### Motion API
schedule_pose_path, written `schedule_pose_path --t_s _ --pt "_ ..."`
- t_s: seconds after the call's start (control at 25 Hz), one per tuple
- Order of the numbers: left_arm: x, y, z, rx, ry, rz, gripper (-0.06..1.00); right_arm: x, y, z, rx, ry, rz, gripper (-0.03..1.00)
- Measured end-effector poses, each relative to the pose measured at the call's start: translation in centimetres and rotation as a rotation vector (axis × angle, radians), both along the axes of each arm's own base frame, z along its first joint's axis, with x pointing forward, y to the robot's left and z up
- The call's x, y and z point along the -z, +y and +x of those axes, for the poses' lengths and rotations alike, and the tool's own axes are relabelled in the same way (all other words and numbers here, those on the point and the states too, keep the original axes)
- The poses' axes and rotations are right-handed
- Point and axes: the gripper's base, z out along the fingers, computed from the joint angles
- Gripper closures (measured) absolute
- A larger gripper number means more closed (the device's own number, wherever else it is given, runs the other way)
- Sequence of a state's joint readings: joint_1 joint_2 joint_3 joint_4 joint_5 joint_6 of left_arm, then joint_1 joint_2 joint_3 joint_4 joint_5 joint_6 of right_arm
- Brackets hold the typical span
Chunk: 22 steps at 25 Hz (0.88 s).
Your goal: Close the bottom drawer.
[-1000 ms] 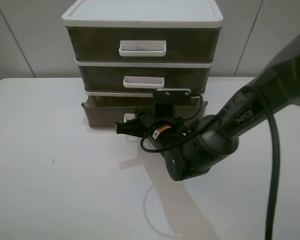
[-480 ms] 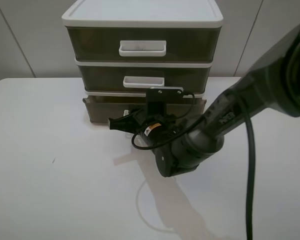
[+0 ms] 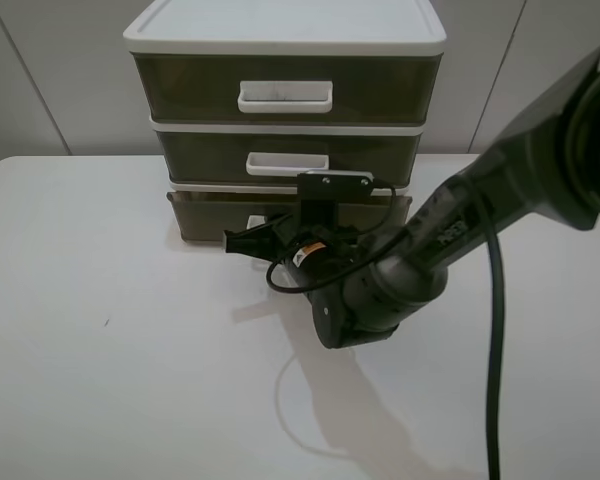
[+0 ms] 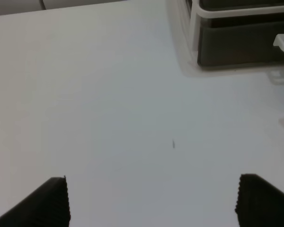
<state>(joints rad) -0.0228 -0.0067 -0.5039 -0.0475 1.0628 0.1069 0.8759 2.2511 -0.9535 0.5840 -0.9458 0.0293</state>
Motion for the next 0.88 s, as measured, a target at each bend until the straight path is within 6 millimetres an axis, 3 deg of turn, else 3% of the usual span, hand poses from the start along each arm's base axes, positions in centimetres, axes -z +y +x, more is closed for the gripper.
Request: schedule_pose_path --t_s 0.56,0.72,0.88 --pt "0.0 0.0 0.0 0.000 0.000 0.000 0.23 -0.2 0.0 0.4 0.004 -0.002 0.002 0.95" --pt "0.0 0.0 0.0 0.000 0.000 0.000 0.23 -1.5 -0.5 -1.2 -0.019 -0.008 -0.001 0.95" --pt "0.0 0.0 0.0 0.000 0.000 0.000 0.23 -3.6 -2.3 -3.4 -0.048 0.021 -0.013 0.95"
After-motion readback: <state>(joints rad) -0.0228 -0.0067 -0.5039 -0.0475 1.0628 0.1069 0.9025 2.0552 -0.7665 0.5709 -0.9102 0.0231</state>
